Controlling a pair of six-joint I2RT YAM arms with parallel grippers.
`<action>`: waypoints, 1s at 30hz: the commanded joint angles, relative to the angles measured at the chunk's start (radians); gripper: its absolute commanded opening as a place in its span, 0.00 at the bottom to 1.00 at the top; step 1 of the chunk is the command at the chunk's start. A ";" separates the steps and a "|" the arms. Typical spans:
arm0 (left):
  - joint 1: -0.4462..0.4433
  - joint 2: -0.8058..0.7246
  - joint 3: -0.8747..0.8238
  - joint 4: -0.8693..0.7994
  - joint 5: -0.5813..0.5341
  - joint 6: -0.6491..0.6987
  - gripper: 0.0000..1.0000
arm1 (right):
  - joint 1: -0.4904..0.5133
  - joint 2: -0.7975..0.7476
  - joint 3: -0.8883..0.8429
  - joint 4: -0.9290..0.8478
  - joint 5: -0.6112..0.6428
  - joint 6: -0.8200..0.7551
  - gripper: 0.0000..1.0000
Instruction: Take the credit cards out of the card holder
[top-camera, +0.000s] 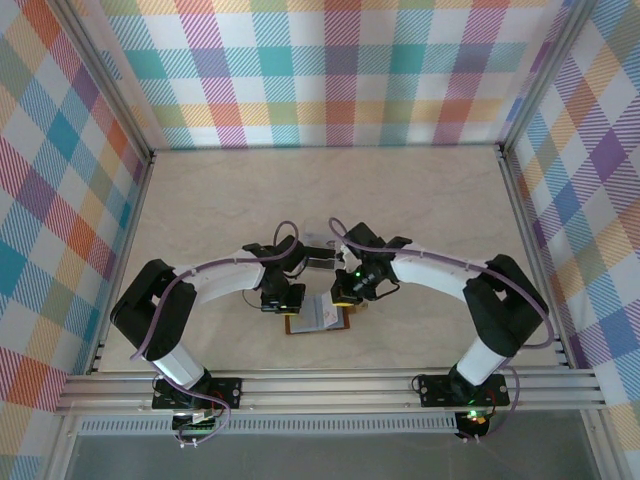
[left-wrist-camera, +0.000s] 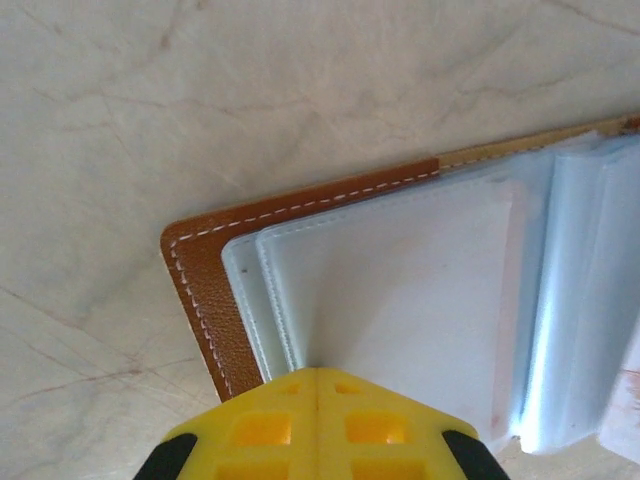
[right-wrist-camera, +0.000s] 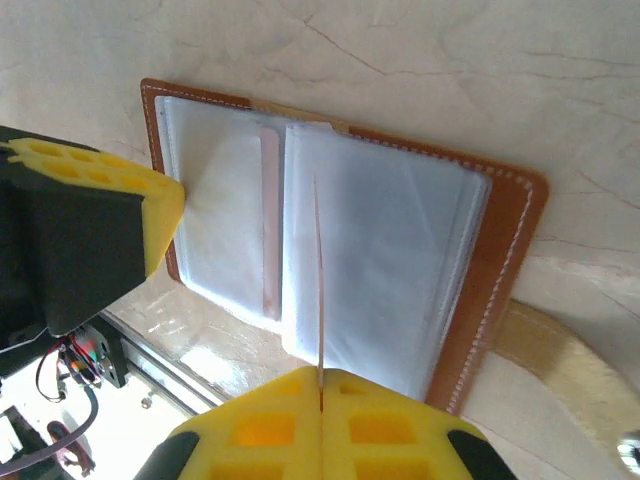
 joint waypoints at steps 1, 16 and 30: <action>-0.010 -0.012 0.047 -0.037 -0.045 0.039 0.00 | -0.005 -0.047 0.036 -0.058 0.057 -0.097 0.08; 0.105 -0.199 -0.087 0.036 -0.007 -0.033 0.00 | -0.013 -0.021 0.271 -0.172 0.337 -0.907 0.00; 0.255 -0.279 -0.229 0.086 0.137 -0.052 0.01 | -0.082 0.276 0.747 -0.331 0.342 -1.434 0.00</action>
